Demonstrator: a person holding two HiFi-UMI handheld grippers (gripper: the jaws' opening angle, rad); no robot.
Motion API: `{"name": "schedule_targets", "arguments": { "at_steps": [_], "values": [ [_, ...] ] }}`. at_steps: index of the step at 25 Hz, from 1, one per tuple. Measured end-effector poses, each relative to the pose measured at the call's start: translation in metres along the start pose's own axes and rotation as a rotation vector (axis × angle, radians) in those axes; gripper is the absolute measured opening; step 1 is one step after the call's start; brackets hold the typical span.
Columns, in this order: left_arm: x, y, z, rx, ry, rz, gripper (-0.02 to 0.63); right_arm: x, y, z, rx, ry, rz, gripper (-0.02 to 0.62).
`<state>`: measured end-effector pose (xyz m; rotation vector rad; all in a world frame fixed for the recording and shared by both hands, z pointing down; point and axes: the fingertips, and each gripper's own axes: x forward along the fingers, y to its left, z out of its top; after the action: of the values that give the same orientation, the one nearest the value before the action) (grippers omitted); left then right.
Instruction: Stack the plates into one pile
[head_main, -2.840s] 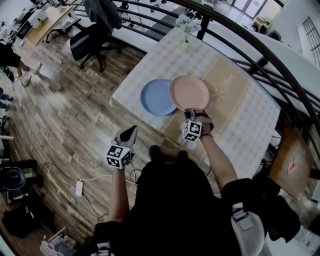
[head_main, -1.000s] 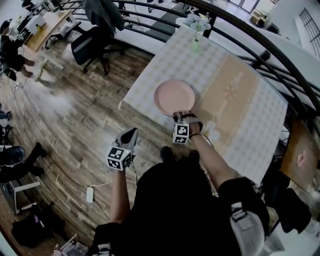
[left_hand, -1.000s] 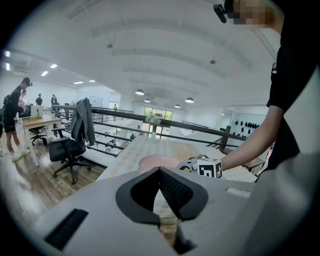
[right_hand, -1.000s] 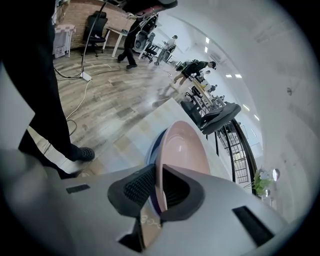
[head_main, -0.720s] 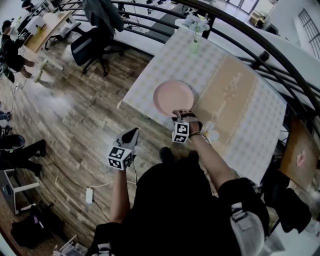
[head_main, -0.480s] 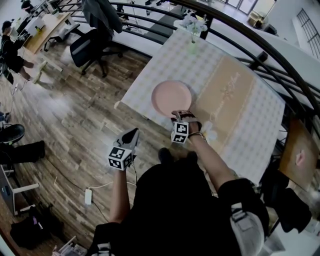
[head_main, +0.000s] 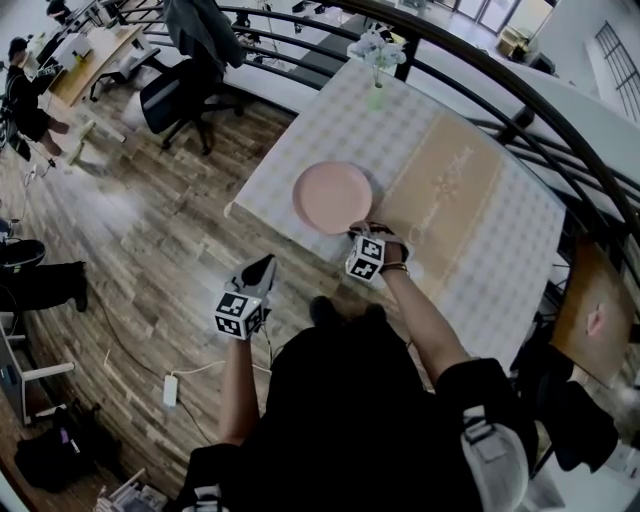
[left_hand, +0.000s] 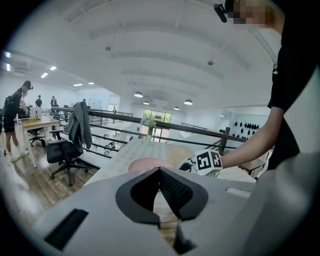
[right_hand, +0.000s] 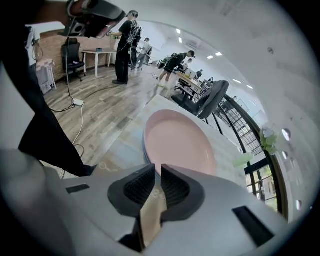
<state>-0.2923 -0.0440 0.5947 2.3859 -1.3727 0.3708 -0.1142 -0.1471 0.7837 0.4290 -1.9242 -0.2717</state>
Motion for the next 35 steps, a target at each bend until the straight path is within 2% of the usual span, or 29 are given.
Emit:
{"name": "schedule_targets", "arguments": {
  "at_steps": [3,6,10,12,20,25,35],
  "values": [
    [0.003,-0.01,0.002,0.0,-0.004,0.012,0.0,-0.01,-0.009,-0.012,0.071,-0.026,0.014,0.0],
    [0.004,-0.021,0.004,0.0,-0.006,0.023,0.0,-0.018,-0.004,-0.021,0.137,-0.071,0.082,0.0],
    [0.007,-0.035,0.005,-0.005,-0.009,0.034,0.0,-0.031,0.008,-0.032,0.174,-0.139,0.162,-0.001],
    [0.01,-0.044,0.006,-0.005,-0.009,0.038,0.0,-0.04,0.008,-0.04,0.187,-0.163,0.166,-0.002],
    [0.027,-0.09,0.013,-0.003,-0.009,0.039,0.0,-0.086,-0.025,-0.063,0.238,-0.276,0.089,-0.003],
    [0.036,-0.112,0.011,0.003,0.002,0.043,0.0,-0.104,-0.031,-0.073,0.223,-0.333,0.125,-0.003],
    [0.05,-0.149,0.004,0.0,0.017,0.075,0.0,-0.138,-0.033,-0.076,0.266,-0.462,0.199,-0.003]
  ]
}}
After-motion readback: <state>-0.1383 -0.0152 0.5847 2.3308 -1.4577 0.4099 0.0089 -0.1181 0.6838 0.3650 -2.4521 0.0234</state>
